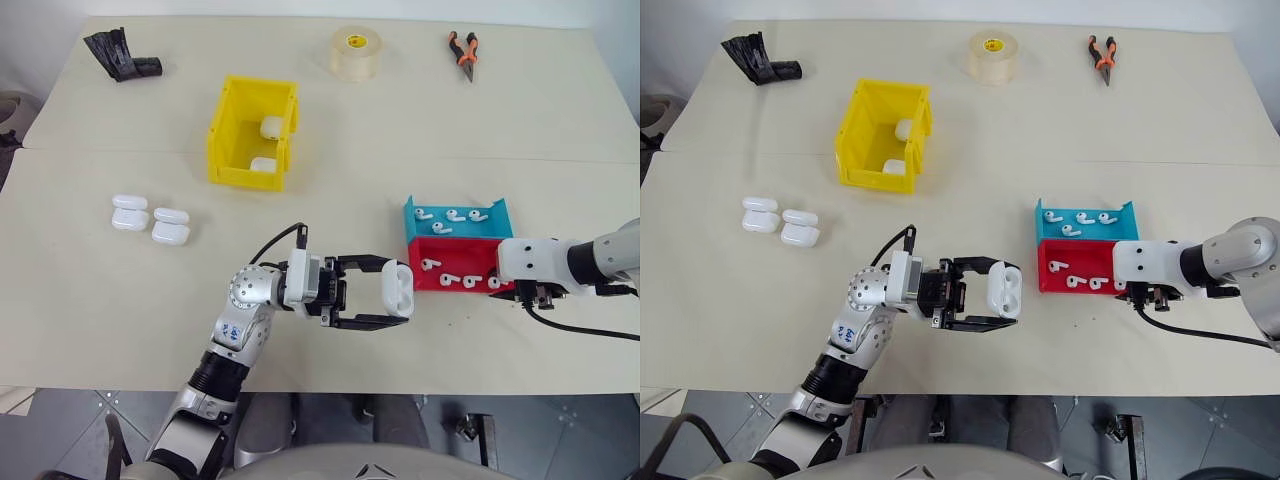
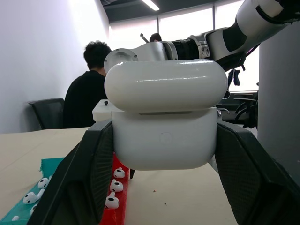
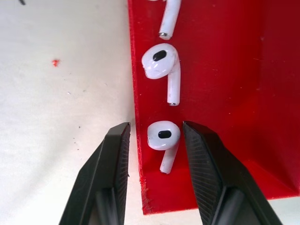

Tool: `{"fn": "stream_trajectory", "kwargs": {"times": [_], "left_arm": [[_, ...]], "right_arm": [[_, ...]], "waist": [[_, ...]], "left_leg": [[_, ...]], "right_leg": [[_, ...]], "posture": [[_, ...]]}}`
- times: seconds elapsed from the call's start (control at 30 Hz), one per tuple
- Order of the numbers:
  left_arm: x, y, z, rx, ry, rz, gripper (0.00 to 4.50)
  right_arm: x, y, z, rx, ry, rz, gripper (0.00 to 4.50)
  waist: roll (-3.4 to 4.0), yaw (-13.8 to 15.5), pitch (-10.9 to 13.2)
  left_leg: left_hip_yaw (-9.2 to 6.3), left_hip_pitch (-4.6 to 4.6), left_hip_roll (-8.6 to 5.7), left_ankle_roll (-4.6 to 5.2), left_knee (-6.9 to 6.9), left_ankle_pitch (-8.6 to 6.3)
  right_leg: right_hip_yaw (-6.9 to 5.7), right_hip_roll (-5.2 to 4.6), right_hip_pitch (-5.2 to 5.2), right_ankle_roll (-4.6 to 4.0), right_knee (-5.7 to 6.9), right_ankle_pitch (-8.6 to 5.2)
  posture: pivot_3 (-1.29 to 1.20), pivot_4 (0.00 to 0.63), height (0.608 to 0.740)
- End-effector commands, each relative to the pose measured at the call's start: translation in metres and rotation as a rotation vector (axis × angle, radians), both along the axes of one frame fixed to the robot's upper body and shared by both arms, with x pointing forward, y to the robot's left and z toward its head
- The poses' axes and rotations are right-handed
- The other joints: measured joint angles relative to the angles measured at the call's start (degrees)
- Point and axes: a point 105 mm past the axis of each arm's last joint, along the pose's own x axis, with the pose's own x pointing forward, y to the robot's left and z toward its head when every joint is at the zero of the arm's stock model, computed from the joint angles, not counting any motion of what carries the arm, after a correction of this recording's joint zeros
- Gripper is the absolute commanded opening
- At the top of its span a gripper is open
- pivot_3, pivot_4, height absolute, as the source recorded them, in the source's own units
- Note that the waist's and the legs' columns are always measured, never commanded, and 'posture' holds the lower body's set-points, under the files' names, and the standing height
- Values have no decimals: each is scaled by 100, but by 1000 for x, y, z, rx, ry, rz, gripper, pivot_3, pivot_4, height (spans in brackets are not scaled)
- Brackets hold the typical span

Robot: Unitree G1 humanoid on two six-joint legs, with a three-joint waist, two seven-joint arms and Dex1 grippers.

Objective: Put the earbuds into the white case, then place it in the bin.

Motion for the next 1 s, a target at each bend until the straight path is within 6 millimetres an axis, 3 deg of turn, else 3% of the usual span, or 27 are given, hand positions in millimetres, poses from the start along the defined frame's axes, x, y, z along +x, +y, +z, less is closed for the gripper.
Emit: {"fn": "stream_trajectory", "kwargs": {"times": [0.03, 0.13, 0.23, 0.3, 0.63, 0.8, 0.93, 1.0], "left_arm": [[-3, -1, 11, -32, -37, -6, 2796], [-3, -1, 11, -33, -38, -5, 2796], [-3, -1, 11, -34, -40, -3, 2796], [-3, 0, 11, -33, -41, -2, 2796], [-1, 1, 12, -30, -44, -9, 2796], [-2, 6, 14, -33, -33, -44, 2796], [4, 12, 18, -38, -29, -37, 2796], [4, 13, 17, -15, -27, -48, 2796]], "right_arm": [[0, 1, 1, -14, 2, 21, 1791], [0, 0, 0, -19, 4, 23, 1791], [0, 0, -1, -21, 6, 27, 1242], [0, 0, -1, -21, 7, 28, 641], [-2, 1, 6, 22, -20, 13, 641], [-9, 14, 35, 193, -84, 10, 641], [-21, 45, 65, 541, -274, 89, 641], [-32, 57, 67, 692, -270, 78, 641]], "waist": [[0, 4, 0], [0, 3, 0], [0, 3, 0], [0, -5, 0], [-1, -2, 0], [0, 8, 0], [-3, 27, 0], [-2, 34, 0]], "left_leg": [[-1, 0, 0, 0, 0, 0], [-1, 0, 0, 0, 1, 0], [-1, 0, 0, 0, 1, 0], [-1, 0, 0, 0, 2, 0], [-1, 1, 1, 0, 3, 0], [-2, -1, 0, 0, 3, 0], [-11, -1, 1, 0, 4, 0], [-17, -4, 0, 0, 6, 0]], "right_leg": [[0, 0, 0, 0, 0, 0], [0, 0, 0, 0, 0, 0], [0, 0, 0, 0, 0, 0], [0, 0, 1, 0, 0, 0], [0, 0, 2, 0, 1, 0], [-1, 0, 2, 0, 1, 0], [-10, 0, 5, 0, 2, 0], [-15, -1, 8, 0, 2, 0]], "posture": [[0, 150, 740], [0, 150, 740], [0, 150, 740], [0, 150, 740], [0, 150, 740], [0, 150, 740], [0, 150, 740], [0, 150, 740]]}}
